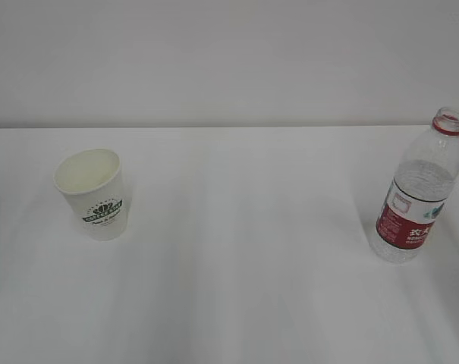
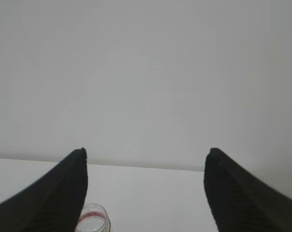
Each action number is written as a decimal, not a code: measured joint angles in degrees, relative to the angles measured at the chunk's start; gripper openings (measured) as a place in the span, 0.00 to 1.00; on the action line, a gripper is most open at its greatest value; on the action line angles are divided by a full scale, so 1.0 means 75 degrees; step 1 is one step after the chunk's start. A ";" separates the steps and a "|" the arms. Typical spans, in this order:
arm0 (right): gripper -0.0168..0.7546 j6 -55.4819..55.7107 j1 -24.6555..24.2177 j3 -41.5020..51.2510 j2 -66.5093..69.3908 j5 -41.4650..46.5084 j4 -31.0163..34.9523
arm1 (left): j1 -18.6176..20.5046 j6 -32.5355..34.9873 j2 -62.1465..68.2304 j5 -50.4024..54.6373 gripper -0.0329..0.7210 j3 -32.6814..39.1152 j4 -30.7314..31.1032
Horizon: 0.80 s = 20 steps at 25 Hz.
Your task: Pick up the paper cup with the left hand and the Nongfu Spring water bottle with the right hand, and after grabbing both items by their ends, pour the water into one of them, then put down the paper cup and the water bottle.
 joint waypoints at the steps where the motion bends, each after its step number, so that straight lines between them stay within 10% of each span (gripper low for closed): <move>1: 0.76 0.0031 0.0000 0.0116 0.0000 -0.0136 0.0000 | 0.0000 0.0000 0.0081 -0.0139 0.53 0.0118 -0.0057; 20: 0.76 0.1577 0.0000 0.1764 0.0000 -0.1410 -0.1259 | -0.0005 -0.0227 0.1268 -0.2129 0.53 0.1064 -0.0282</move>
